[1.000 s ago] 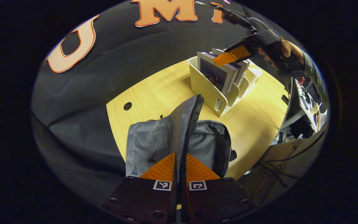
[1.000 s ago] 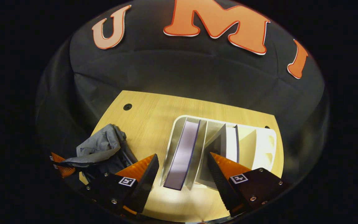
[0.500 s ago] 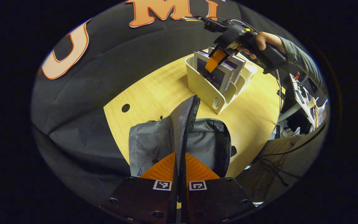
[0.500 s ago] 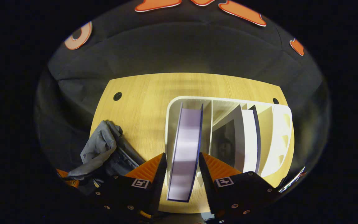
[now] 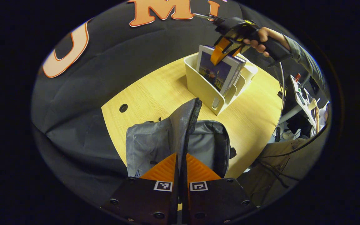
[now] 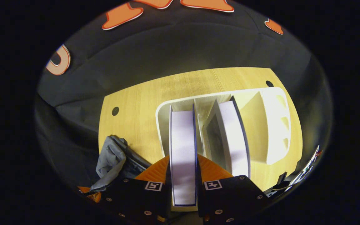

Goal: Open the schoolbag, grab two books from the bookshelf and put them into the schoolbag.

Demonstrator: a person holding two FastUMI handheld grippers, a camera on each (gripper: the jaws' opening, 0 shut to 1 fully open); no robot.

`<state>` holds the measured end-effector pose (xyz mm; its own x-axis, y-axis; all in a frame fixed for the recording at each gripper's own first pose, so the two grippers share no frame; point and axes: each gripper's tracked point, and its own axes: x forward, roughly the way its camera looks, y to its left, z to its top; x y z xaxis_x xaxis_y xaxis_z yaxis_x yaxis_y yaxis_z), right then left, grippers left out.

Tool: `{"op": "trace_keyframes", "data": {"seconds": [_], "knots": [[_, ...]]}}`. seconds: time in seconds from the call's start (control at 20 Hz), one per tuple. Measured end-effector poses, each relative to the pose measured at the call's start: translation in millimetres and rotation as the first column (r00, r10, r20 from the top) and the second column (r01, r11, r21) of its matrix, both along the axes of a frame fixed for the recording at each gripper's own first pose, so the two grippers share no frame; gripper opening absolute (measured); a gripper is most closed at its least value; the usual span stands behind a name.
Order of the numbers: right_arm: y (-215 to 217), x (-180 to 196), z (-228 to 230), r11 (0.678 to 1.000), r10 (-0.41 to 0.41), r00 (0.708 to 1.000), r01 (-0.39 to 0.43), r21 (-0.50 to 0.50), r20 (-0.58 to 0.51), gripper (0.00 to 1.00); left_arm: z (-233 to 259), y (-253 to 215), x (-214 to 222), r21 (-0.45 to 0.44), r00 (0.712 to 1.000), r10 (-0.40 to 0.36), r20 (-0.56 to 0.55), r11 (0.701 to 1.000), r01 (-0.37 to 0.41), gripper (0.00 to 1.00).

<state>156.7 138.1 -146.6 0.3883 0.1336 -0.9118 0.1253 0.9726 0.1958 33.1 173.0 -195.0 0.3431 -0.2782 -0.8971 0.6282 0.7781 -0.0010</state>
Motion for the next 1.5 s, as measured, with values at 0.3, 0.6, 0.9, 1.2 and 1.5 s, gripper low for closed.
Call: {"op": "trace_keyframes", "data": {"seconds": [0.3, 0.6, 0.9, 1.2, 1.5], "knots": [[-14, -22, 43, 0.995, -0.014, 0.997, 0.005, 0.101, 0.082, 0.33, -2, -8, -4, -0.033, 1.0, 0.003, -0.003, 0.999, -0.003, 0.06], [-22, -58, 53, 0.989, -0.042, 0.994, 0.026, 0.148, 0.105, 0.32, -9, -23, -10, -0.056, 1.0, -0.021, -0.003, 0.998, 0.021, 0.06], [-27, -99, 62, 0.978, -0.078, 0.986, 0.046, 0.203, 0.151, 0.32, -15, -30, -12, -0.087, 0.999, -0.042, -0.015, 0.995, 0.04, 0.06], [-20, -151, 38, 0.964, -0.136, 0.983, 0.102, 0.247, 0.125, 0.32, -18, -36, -9, -0.102, 0.996, -0.089, -0.014, 0.991, 0.087, 0.06], [-10, -194, 17, 0.935, -0.213, 0.973, 0.178, 0.306, 0.084, 0.31, -24, -33, -13, -0.112, 0.992, -0.124, -0.027, 0.986, 0.12, 0.06]]}}
